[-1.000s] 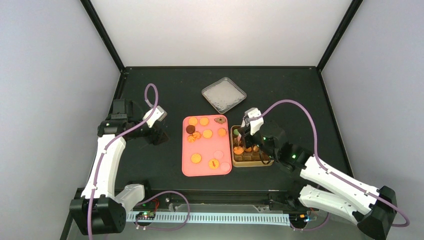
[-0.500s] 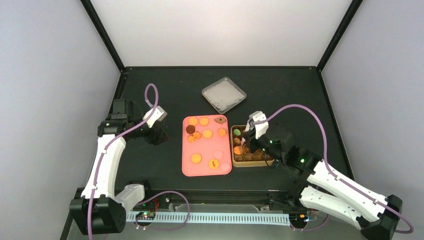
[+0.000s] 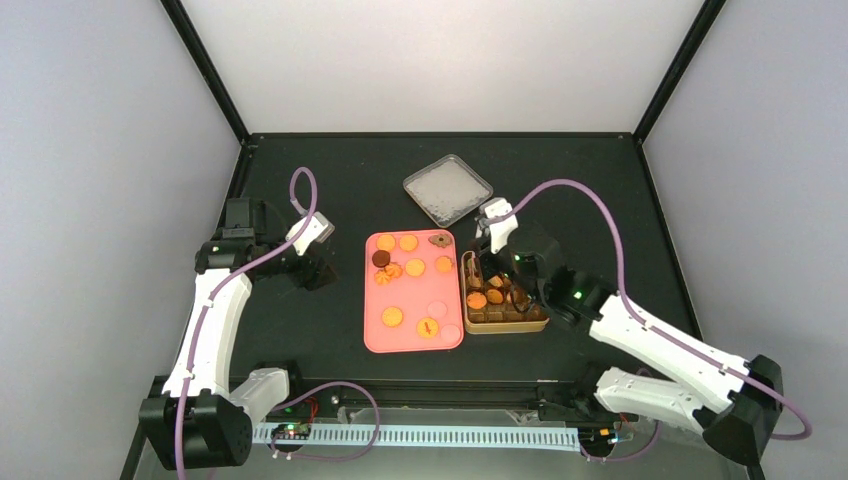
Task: Pack the cookies
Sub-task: Place the fake cookies in the empty pocket of the box.
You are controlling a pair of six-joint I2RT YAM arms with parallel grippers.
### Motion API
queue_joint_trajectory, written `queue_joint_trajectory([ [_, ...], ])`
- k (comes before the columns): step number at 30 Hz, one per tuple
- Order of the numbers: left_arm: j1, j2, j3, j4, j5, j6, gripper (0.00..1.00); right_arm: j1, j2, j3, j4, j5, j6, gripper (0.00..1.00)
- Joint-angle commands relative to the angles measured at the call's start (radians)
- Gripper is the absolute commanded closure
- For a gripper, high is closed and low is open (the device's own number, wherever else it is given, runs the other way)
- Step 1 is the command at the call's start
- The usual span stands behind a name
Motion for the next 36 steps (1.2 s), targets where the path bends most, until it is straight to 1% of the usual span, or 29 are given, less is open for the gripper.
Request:
queue_joint_trajectory([
  [1,0.01,0.0,0.01,-0.009,0.018,0.018,0.22,-0.007,0.049,0.003,0.119,0.057,-0.036,0.78],
  [8,0.01,0.004,0.006,-0.007,0.022,0.022,0.22,-0.007,0.071,-0.066,0.222,0.087,-0.043,0.77],
  [15,0.01,0.003,0.001,-0.006,0.023,0.023,0.22,-0.007,0.053,-0.141,0.252,0.065,-0.033,0.77],
  [21,0.01,0.0,0.007,-0.006,0.024,0.024,0.23,-0.006,0.015,-0.159,0.204,0.013,-0.001,0.78],
  [26,0.011,0.003,0.009,-0.006,0.03,0.022,0.22,-0.007,-0.06,-0.185,0.161,-0.013,0.023,0.78],
  [31,0.009,0.006,0.012,-0.004,0.032,0.023,0.22,-0.006,-0.128,-0.201,0.119,-0.022,0.039,0.79],
  [36,0.011,0.009,0.017,-0.004,0.036,0.02,0.23,-0.007,-0.156,-0.196,0.098,-0.029,0.041,0.79],
])
